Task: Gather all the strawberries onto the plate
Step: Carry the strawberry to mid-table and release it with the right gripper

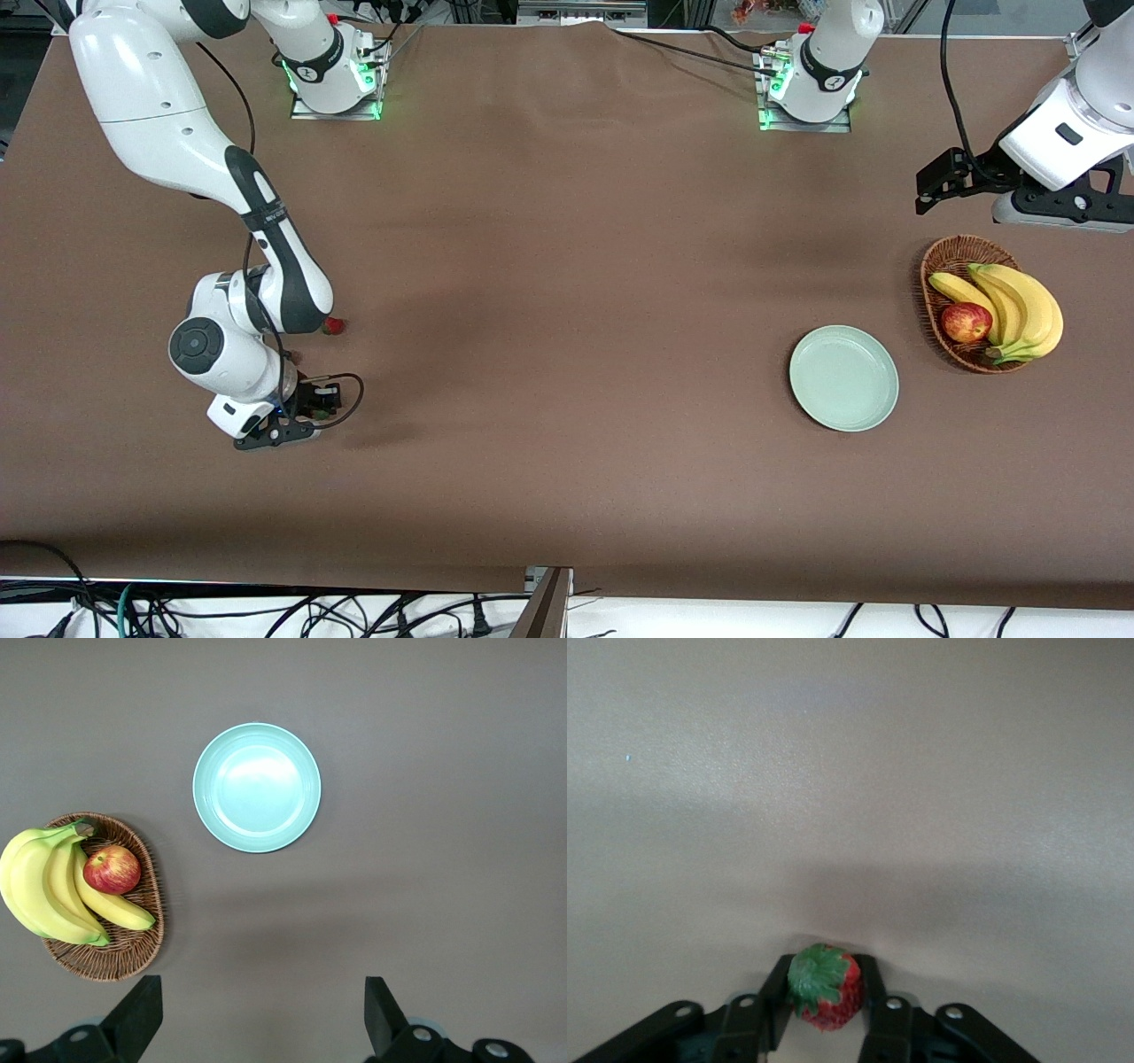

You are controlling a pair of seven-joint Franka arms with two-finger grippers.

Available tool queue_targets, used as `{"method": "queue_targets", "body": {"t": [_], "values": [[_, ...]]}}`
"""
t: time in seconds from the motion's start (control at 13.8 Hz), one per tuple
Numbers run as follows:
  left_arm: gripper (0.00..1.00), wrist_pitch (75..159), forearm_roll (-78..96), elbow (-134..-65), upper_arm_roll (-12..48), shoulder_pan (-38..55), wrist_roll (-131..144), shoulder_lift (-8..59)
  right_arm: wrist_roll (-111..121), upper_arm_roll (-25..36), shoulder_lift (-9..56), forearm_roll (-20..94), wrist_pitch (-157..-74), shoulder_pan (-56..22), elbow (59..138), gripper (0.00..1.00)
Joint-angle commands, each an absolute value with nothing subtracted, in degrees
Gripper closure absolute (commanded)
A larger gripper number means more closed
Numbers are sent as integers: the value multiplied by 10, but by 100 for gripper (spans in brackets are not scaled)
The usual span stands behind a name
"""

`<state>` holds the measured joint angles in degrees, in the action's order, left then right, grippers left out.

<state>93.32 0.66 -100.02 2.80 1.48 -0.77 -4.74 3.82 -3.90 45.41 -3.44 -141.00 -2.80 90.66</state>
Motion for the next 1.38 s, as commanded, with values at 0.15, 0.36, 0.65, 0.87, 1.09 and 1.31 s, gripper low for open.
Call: {"method": "queue_targets", "body": {"t": [0.15, 0.36, 0.65, 0.87, 1.09, 1.31], "values": [[0, 918, 17, -983, 31, 11, -6, -40, 21, -50, 450, -21, -1408, -45, 909, 85], [0, 918, 17, -983, 31, 11, -6, -40, -167, -55, 454, -21, -1408, -127, 880, 85], [0, 918, 17, -981, 32, 11, -6, -40, -346, -54, 461, -22, -1415, -237, 853, 85], [0, 918, 17, -981, 31, 11, -6, -40, -494, -52, 501, -24, -1421, -319, 793, 85], [0, 918, 17, -981, 31, 11, -6, -40, -594, -51, 555, -25, -1455, -388, 736, 85], [0, 916, 17, -981, 31, 11, -6, -40, -625, -50, 568, -25, -1480, -417, 725, 69]]}}
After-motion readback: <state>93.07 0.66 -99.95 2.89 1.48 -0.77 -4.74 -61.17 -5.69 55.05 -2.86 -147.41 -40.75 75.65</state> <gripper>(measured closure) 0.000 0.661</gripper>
